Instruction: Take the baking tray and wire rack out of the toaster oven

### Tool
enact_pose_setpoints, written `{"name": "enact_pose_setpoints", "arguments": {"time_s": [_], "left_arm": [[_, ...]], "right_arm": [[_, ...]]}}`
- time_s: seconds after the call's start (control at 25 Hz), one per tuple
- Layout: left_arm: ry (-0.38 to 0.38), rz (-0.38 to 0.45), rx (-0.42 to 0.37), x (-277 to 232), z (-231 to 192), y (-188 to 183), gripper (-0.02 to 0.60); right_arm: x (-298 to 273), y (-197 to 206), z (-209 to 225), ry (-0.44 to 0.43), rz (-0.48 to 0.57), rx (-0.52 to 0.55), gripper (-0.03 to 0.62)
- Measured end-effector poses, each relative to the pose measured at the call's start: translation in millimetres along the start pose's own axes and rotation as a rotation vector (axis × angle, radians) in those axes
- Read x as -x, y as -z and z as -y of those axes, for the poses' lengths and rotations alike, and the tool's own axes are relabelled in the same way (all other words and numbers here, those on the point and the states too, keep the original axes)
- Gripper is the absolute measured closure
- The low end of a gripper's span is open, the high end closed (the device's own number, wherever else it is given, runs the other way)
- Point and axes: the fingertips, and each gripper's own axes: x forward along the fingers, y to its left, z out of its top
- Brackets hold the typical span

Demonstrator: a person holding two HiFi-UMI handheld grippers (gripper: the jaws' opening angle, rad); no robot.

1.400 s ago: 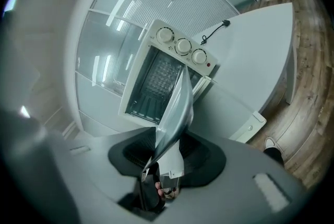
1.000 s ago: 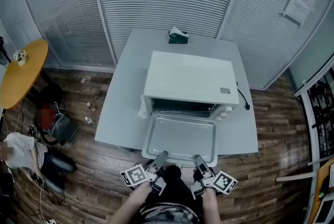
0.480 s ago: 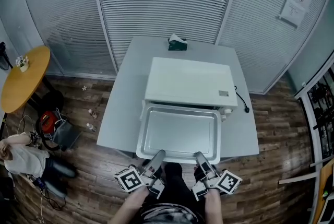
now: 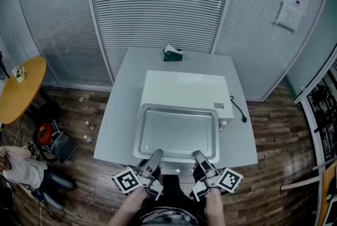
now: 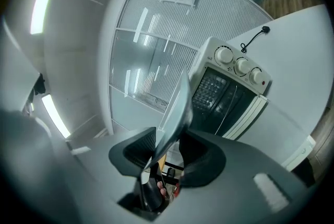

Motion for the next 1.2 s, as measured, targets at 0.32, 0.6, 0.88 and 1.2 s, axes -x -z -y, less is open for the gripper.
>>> {"name": "enact_pose_setpoints", "arguments": {"time_s": [0.32,0.6,0.88,1.2], "left_arm": [[-0.021,0.023,0.067,-48.8,-13.3,-21.1,0.436],[-0.031,0.03,0.054,-83.1,-26.4,-42.3,0.436],[-0.008,0.053,0.058,-100.4,-31.8,-53.3,0.437],[-0.004,0.108,-0.112,-90.8,-21.1,-54.7,0.268]], "right_arm": [[-33.7,-39.4,25.0,0.064,0.001,-0.014,0.444],[-65.3,-65.0,43.3,0.107,-0.001,-0.015,0.445],[-81.8,-76.4,44.2,0.099,0.011,-0.005,0.44],[-76.1,-76.4,19.7,0.045,0.039,0.182,0.262]]}}
